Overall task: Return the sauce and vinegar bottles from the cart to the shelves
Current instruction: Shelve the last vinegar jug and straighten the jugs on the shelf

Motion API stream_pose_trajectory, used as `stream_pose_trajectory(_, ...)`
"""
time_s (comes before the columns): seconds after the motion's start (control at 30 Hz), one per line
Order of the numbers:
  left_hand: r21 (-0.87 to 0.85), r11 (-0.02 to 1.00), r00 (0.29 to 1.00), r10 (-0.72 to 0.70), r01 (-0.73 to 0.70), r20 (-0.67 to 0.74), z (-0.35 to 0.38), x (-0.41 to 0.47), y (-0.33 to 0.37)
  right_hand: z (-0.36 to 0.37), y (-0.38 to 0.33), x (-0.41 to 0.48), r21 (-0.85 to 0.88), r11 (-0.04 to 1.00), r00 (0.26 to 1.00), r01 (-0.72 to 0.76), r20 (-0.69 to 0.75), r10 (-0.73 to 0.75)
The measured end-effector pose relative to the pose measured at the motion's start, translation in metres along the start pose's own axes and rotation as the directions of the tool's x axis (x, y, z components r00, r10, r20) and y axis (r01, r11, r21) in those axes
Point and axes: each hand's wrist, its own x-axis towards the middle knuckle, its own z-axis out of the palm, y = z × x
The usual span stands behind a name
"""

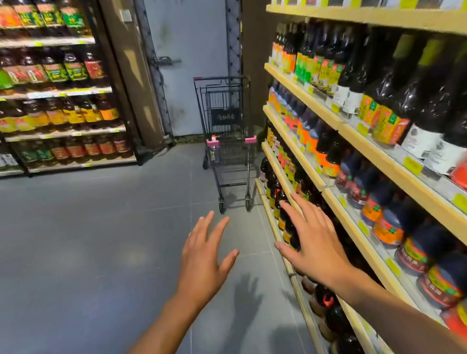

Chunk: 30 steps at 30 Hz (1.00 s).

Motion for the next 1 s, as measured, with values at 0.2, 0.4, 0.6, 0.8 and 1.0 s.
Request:
stream_pose_trajectory(0.2,0.002,1.0,0.999,-0.014,0.014,0.033,0.009,0.125,-0.073,0.056,0.008,0.137,0.046,0.999,0.999,-0.02,0.04,0.018)
stream_pose_trajectory(0.4,-0.043,0.999,0.997,0.006,-0.003,0.074,0.036,0.243,-0.129,0.103,0.025,0.254,0.01,0.998,0.998,-0.067,-0.01,0.067)
stream_pose_trajectory(0.6,-0.075,0.997,0.99,-0.013,0.024,0.141,0.079,0.358,-0.167,0.157,0.074,0.36,0.04,0.996,0.996,-0.081,0.029,0.08)
stream_pose_trajectory(0.8,-0.112,0.991,0.986,-0.048,0.067,0.161,0.128,0.488,-0.203,0.205,0.134,0.485,0.105,0.989,0.992,-0.105,0.081,0.097)
stream_pose_trajectory(1.0,-0.153,0.973,0.976,-0.15,0.175,0.16,0.161,0.602,-0.235,0.249,0.179,0.608,0.187,0.977,0.984,-0.105,0.165,0.074)
